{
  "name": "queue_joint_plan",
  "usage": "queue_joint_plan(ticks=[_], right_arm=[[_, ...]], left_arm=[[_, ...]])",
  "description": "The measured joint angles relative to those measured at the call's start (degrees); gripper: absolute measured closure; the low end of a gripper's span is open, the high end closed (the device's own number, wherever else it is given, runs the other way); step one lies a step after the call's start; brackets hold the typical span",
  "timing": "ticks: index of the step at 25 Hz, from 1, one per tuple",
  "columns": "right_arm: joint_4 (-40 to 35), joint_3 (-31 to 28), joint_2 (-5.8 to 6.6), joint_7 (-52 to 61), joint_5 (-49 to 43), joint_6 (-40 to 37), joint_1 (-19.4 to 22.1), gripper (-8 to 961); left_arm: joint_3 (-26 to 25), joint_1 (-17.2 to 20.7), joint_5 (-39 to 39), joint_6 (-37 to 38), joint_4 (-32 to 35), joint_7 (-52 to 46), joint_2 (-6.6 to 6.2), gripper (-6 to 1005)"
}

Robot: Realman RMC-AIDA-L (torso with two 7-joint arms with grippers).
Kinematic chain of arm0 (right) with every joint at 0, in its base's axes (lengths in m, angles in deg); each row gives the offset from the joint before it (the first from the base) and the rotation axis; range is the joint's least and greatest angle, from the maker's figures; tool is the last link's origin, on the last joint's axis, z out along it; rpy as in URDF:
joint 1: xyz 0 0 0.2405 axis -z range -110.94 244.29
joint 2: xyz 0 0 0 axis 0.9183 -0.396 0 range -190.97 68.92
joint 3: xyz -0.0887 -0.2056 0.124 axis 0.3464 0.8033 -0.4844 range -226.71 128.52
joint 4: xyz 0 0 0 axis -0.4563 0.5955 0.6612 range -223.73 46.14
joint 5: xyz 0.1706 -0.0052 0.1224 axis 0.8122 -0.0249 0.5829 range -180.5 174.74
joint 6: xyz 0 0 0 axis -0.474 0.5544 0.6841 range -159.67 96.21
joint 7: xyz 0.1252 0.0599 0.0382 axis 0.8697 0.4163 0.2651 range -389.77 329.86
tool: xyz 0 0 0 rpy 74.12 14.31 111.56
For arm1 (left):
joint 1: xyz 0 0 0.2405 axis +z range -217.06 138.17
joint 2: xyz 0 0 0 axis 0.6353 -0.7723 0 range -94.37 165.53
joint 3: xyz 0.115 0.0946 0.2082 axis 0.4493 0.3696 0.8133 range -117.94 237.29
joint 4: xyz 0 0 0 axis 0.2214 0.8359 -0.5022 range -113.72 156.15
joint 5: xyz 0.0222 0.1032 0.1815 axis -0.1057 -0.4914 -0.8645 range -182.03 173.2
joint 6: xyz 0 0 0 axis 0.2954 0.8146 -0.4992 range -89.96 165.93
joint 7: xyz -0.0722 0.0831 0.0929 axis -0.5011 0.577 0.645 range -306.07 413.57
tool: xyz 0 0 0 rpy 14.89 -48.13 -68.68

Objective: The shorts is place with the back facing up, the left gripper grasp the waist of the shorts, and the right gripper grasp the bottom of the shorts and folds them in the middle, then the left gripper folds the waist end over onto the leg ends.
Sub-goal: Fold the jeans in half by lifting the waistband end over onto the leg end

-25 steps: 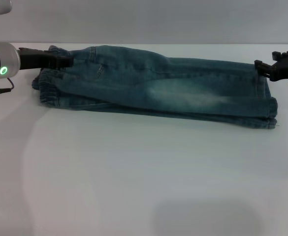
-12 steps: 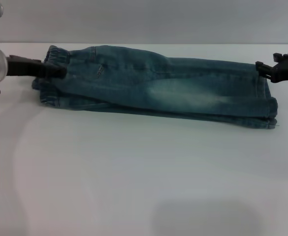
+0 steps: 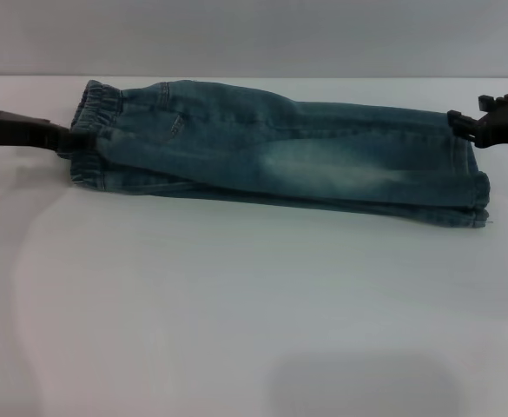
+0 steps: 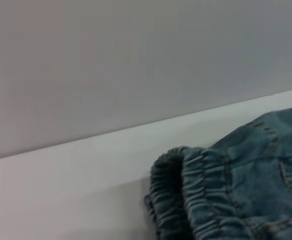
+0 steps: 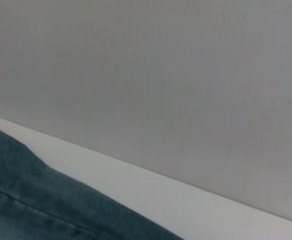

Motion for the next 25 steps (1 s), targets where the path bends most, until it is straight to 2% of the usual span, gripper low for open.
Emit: queue_joint_plan(ticks=[12,25], right_arm=[[-0.71,0.71,-0.12,0.07,1.40,-3.11,0.26,436],[-2.17,0.71,0.06,0.00,1.49,-3.33,0.18,436]], left_arm=[[0.02,-0.73,-2.09,-4.95,-4.07,-0.97,1.14,215],[0.41,-1.73,-2.09,-5.29,-4.48,-0.83,2.71,269]])
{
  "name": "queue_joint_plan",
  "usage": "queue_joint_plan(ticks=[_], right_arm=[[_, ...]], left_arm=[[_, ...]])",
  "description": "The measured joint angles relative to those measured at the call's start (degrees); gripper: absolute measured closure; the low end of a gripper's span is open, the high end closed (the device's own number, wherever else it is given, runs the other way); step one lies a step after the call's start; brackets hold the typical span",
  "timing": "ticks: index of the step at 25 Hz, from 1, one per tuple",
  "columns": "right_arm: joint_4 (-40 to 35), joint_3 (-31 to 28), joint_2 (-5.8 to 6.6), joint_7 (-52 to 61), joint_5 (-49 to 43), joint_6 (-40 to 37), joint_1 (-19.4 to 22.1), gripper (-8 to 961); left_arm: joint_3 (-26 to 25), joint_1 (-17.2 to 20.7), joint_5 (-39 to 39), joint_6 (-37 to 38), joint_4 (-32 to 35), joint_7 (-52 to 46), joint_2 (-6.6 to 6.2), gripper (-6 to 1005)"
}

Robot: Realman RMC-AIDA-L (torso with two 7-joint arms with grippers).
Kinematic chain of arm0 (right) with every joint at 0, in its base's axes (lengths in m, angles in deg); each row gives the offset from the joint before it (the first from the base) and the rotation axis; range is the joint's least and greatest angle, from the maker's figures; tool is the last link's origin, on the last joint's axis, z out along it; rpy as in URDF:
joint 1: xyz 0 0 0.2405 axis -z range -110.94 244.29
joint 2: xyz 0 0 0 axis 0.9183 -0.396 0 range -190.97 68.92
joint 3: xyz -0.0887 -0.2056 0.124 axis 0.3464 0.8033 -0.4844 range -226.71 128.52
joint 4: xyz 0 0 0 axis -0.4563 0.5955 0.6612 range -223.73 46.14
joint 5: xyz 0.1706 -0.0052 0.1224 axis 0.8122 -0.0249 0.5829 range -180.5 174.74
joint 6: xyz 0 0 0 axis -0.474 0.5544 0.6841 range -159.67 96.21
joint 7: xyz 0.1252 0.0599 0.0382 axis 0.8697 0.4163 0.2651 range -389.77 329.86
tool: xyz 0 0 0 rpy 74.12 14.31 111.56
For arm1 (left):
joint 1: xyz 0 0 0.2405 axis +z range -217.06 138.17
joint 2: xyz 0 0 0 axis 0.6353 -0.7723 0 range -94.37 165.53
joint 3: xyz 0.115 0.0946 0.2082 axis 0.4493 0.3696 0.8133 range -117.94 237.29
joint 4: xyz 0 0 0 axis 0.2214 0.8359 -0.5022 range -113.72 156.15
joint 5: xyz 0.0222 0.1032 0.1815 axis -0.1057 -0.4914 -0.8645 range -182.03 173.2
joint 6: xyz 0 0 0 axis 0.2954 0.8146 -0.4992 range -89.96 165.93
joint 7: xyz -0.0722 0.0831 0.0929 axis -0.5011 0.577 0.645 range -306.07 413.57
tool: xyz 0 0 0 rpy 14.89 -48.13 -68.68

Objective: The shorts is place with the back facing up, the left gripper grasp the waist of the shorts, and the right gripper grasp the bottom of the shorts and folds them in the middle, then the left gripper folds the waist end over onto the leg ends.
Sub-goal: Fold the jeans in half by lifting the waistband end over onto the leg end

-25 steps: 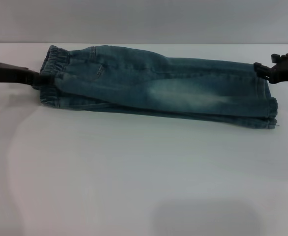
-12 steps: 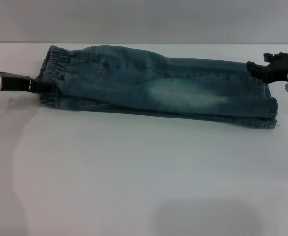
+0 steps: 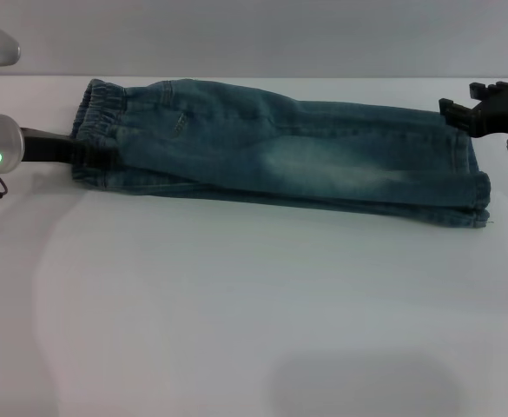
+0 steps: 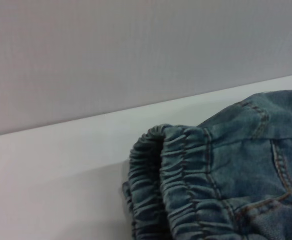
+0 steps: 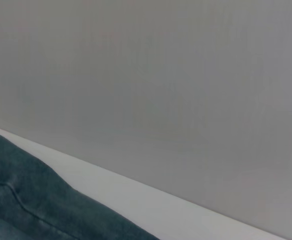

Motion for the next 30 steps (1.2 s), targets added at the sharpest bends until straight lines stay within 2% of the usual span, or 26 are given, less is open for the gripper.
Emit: queue_joint_plan(ticks=[12,20,26,30], right_arm=[[-0.03,0.09,0.00,0.00,0.01,-0.29,-0.32,435],[-0.02,0.09,-0.01,0.21,0.00,-0.29,-0.28,435],[0.03,0.09,-0.06,0.32,0.05,-0.79,-0.11,435],[0.31,0.10,-0.08,0.17,1.57,-1.08,-0.03,436]], left_arm=[[0.06,-0.85,0.01,-1.03,-0.21,0.62,0.34,319],[0.22,-1.06,-0.39,-1.90,-1.50,1.24,-0.09,352],[0.22,-0.75,-1.39,-1.90,-1.50,1.39,-0.10,500],[0.20,-0.62,-1.68,-1.88,-1.31,1.48,-0.02,537]])
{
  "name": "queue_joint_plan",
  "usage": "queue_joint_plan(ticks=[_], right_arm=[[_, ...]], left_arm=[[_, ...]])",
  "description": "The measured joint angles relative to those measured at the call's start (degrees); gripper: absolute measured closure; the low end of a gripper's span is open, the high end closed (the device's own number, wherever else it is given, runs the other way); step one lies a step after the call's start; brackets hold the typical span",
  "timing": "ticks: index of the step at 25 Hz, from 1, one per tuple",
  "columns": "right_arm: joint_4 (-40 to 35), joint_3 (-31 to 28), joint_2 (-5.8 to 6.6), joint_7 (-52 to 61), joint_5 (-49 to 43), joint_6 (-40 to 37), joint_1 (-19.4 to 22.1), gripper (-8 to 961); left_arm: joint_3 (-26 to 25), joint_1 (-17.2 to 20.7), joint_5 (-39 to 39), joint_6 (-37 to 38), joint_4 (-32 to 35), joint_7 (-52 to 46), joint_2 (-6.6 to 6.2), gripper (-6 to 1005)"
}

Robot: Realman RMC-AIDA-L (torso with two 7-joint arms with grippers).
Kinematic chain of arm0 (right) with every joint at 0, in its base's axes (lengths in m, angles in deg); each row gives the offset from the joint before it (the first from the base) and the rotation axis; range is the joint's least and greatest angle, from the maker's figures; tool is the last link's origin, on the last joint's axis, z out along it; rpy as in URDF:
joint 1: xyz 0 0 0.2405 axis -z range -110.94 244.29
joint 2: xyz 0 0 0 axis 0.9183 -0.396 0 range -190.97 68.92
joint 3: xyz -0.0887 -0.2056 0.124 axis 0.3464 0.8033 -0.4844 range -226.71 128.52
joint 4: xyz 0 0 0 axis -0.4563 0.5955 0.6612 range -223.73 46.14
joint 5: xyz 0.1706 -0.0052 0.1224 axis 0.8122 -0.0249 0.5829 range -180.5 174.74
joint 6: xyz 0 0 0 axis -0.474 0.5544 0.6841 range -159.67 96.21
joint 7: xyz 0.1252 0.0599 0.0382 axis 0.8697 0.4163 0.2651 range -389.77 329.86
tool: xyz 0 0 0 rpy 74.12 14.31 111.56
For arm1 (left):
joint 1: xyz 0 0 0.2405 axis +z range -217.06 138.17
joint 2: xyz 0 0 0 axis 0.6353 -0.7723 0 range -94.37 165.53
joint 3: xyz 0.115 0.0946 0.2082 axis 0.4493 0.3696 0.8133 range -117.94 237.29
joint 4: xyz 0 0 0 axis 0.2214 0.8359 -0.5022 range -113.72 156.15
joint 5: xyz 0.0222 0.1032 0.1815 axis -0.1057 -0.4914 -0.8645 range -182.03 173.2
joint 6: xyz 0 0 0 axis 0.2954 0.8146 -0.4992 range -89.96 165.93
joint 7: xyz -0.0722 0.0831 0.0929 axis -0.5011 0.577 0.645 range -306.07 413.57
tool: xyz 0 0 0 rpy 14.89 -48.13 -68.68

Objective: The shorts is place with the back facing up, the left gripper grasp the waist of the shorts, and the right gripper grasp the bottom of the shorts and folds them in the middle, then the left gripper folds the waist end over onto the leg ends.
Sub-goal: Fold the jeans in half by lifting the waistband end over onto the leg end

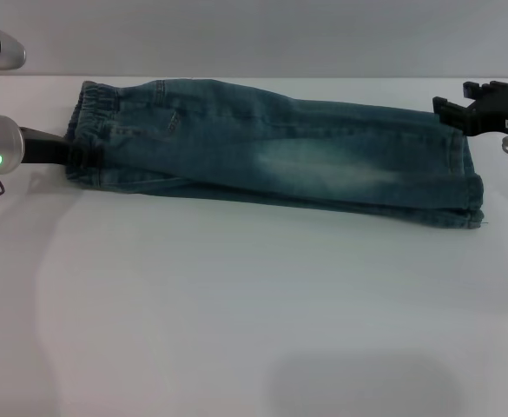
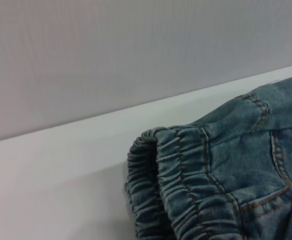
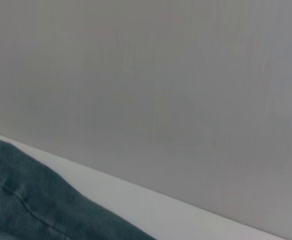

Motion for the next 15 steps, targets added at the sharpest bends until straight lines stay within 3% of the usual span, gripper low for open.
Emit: queue_joint_plan(ticks=[15], right_arm=[[0.39,0.34,-0.11,-0.17,1.42,-0.08,0.80,436]], left_arm=[[-0.09,0.02,0.37,0.15,1.55,2.95,0.57,648]])
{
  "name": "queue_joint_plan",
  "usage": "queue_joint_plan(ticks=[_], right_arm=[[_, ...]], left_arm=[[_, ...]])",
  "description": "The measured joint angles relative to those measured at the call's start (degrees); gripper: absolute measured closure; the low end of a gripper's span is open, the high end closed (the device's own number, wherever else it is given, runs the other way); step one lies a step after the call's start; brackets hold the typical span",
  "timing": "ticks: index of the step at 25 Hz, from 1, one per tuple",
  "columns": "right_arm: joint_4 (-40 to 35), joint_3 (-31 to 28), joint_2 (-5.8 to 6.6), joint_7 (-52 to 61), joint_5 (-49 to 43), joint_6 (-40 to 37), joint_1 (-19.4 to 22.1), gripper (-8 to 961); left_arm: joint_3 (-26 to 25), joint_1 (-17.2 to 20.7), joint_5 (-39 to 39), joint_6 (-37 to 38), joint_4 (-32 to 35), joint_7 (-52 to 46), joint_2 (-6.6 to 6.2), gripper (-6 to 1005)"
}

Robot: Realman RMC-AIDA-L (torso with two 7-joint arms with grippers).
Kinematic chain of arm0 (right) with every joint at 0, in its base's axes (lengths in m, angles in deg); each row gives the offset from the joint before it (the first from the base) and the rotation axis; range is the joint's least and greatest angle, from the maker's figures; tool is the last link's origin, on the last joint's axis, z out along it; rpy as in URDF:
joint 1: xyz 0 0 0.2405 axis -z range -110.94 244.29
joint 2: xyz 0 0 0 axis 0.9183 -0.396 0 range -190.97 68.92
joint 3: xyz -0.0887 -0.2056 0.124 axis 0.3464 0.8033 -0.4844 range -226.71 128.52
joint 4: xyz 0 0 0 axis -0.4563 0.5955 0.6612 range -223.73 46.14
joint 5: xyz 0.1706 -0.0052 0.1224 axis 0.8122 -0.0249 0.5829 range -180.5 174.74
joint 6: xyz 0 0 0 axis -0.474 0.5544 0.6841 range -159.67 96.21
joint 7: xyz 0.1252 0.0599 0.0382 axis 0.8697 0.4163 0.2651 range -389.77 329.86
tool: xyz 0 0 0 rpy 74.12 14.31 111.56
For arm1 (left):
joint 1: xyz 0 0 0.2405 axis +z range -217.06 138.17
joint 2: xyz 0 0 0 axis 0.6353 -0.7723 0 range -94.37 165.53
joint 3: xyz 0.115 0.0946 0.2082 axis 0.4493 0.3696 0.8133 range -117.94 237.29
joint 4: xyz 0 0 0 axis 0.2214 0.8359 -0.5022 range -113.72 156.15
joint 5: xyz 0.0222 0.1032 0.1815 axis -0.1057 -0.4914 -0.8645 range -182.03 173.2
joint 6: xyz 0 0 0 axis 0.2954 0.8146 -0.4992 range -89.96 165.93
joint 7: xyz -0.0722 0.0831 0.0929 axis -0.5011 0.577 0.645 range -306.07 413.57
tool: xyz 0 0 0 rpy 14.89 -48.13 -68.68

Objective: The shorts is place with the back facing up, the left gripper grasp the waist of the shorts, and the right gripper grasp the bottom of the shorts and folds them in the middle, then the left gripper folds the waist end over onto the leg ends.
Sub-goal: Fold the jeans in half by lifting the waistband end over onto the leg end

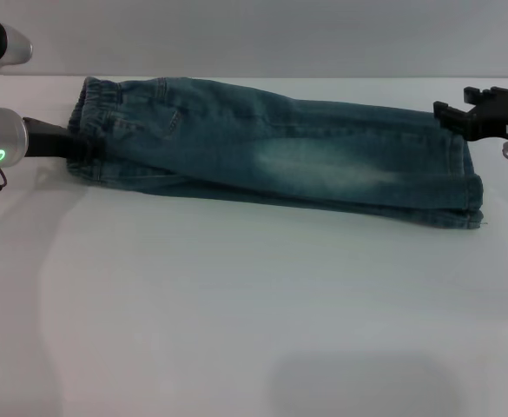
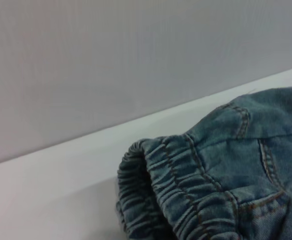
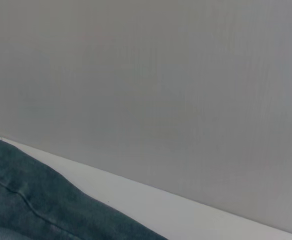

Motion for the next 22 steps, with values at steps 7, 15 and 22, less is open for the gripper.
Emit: queue_joint_plan(ticks=[7,15,22], right_arm=[[0.07,0.01,0.00,0.00,0.00,0.00,0.14,435],[0.51,0.58,-0.08,-0.06,3.30,0.00,-0.02,435],[0.56,3.29,-0.09,-0.09,3.85,0.42,-0.56,435]], left_arm=[[-0.08,0.17,0.10,1.07,1.35,0.03,0.20,707],[2.20,0.20,3.18,7.04,6.82,0.06,0.70,845],[4.23,0.26,4.34,11.00,11.22,0.06,0.68,908]])
